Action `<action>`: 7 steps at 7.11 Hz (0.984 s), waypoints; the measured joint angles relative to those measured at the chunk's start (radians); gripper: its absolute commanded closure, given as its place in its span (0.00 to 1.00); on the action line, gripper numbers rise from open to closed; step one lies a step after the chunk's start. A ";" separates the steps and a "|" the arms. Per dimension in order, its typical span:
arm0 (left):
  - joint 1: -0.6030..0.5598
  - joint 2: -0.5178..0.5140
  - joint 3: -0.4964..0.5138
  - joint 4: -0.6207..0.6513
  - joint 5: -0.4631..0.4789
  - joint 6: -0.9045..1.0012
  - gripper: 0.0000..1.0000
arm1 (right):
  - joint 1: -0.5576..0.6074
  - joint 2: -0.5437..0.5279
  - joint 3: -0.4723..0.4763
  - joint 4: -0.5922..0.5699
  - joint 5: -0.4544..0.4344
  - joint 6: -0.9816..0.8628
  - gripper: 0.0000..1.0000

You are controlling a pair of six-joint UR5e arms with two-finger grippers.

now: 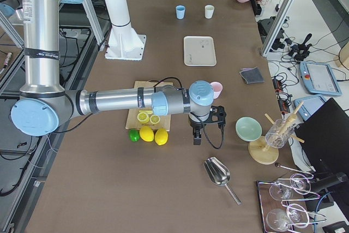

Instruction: Place all cups on tray

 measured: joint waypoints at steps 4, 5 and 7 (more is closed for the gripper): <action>0.314 0.016 -0.060 -0.117 0.208 -0.295 0.03 | 0.000 -0.001 0.001 0.000 0.000 0.002 0.00; 0.346 0.002 -0.058 -0.118 0.216 -0.319 0.05 | 0.000 -0.001 0.000 0.000 0.000 0.001 0.00; 0.363 -0.028 -0.024 -0.119 0.219 -0.329 0.05 | 0.000 -0.001 0.000 0.001 0.000 0.001 0.00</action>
